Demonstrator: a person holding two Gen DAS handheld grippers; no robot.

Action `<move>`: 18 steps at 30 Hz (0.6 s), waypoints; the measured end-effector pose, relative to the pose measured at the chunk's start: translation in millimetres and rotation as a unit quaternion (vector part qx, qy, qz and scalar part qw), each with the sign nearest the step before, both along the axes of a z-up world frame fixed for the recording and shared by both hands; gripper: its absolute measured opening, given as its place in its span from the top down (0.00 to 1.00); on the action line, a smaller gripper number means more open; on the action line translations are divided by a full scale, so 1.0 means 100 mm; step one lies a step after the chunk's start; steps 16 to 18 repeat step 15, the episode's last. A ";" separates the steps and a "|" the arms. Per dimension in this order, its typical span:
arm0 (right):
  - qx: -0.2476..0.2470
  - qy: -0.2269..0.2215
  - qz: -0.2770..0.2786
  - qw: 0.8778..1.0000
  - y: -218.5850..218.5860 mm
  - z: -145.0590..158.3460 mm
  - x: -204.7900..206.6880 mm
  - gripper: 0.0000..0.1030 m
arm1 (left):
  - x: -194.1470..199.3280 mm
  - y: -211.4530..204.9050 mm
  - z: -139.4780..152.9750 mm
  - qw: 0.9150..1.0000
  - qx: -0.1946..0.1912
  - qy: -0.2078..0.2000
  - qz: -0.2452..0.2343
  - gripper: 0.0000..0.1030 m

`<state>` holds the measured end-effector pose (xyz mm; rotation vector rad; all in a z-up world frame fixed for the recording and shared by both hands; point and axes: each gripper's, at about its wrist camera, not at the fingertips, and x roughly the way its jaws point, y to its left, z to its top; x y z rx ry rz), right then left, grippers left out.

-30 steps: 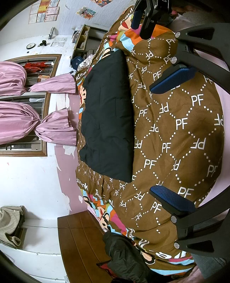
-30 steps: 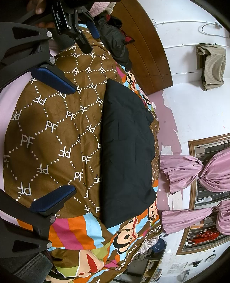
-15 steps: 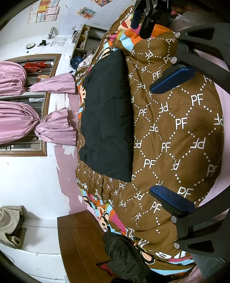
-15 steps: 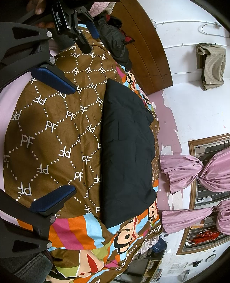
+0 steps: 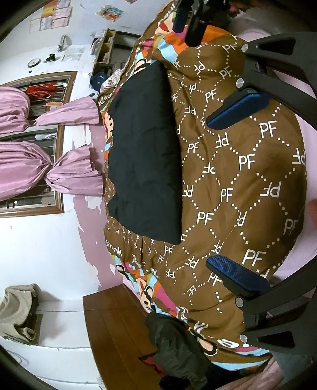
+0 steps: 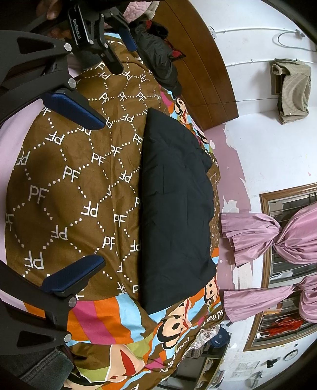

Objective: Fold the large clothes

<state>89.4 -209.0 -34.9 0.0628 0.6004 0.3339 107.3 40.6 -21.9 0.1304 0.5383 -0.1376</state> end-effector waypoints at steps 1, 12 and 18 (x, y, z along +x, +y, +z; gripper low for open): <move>-0.001 0.000 0.000 1.000 -0.01 0.00 0.01 0.00 | 0.01 0.00 -0.01 1.000 0.002 0.001 -0.002 0.02; 0.000 0.001 -0.001 1.000 0.00 0.01 0.00 0.00 | 0.00 0.00 -0.02 1.000 0.006 0.001 -0.013 0.02; 0.000 0.002 -0.001 1.000 0.00 0.00 -0.01 0.00 | 0.01 0.01 -0.01 1.000 0.006 0.003 -0.014 0.02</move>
